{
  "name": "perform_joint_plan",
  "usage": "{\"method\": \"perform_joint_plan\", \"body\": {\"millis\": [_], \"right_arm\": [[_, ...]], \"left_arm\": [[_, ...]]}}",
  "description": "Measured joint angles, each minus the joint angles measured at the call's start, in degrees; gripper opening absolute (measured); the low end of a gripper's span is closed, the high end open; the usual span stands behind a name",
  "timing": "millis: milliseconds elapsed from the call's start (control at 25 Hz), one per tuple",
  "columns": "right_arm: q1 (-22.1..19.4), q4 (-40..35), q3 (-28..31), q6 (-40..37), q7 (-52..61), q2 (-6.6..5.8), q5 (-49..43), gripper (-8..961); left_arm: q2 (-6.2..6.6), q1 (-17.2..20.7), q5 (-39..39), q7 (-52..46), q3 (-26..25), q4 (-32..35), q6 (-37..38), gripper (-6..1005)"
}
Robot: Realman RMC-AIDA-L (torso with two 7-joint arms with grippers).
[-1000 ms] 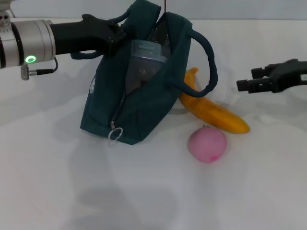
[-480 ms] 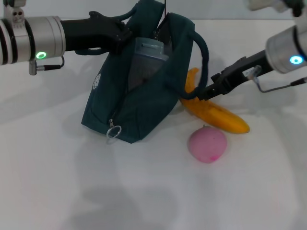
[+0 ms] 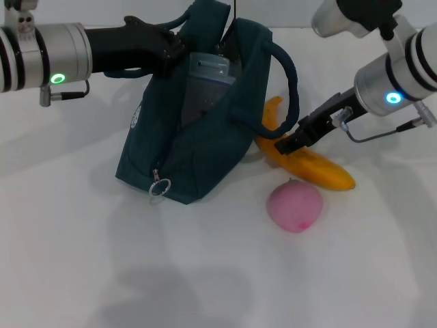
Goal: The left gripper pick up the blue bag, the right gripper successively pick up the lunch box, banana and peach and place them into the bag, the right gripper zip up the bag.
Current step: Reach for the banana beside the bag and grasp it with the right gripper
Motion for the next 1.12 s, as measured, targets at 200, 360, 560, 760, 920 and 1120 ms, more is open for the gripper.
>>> {"method": "perform_joint_plan", "body": {"millis": [200, 360, 560, 760, 920, 1120], "right_arm": [[0.71, 3.11, -1.78, 3.29, 0.21, 0.05, 0.28, 682], [1.84, 5.4, -3.58, 4.79, 0.31, 0.13, 0.66, 680], [2.12, 6.73, -5.0, 5.67, 0.59, 0.12, 1.08, 633], [2.17, 8.31, -5.57, 6.76, 0.64, 0.1, 1.35, 549], [2.11, 8.27, -5.64, 7.66, 0.59, 0.09, 1.35, 514], [1.29, 7.76, -5.66, 8.19, 0.35, 0.06, 1.37, 470]], "left_arm": [[-0.05, 0.0, 0.01, 0.12, 0.0, 0.0, -0.09, 37], [-0.09, -0.22, 0.02, 0.14, 0.0, 0.0, -0.1, 37], [-0.16, -1.25, 0.08, 0.19, 0.05, -1.04, -0.1, 36], [-0.16, -2.17, 0.09, 0.3, 0.08, -2.15, -0.18, 36], [-0.16, -2.2, 0.1, 0.32, 0.09, -2.19, -0.62, 36], [-0.16, -2.1, 0.1, 0.34, 0.08, -2.28, -0.7, 36]]}}
